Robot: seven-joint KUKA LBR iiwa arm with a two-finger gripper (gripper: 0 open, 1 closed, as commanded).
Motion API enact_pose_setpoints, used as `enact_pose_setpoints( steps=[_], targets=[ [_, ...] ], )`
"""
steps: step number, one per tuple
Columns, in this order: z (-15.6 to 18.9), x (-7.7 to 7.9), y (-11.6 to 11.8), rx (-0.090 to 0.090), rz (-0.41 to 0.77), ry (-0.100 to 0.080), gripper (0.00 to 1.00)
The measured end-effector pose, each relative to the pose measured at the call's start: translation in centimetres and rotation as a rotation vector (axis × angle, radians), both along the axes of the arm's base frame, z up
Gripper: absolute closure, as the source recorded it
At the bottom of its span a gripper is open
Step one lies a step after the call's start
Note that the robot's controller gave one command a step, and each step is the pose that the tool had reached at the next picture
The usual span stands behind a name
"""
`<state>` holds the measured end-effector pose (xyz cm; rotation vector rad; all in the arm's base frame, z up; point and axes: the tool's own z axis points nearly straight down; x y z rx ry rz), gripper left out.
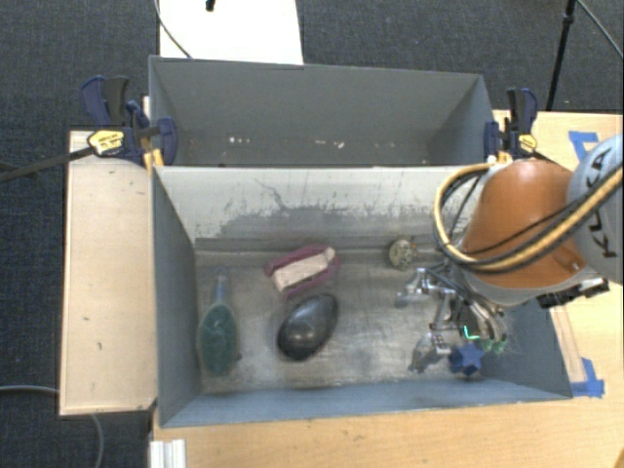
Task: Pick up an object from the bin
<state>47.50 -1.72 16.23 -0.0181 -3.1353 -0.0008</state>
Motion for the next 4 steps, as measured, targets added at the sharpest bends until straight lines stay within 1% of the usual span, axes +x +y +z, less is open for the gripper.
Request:
enact_pose_setpoints(
  steps=[1,2,3,4],
  targets=[
    [1.9,5.0,11.3,0.004,-0.102,-0.013,0.00],
    [-9.2,5.8,18.7,0.002,0.067,-0.012,0.00],
    [-8.6,3.5,14.0,-0.001,0.132,-0.005,0.00],
    [-8.5,3.5,14.2,0.001,0.133,-0.008,1.00]
  ],
)
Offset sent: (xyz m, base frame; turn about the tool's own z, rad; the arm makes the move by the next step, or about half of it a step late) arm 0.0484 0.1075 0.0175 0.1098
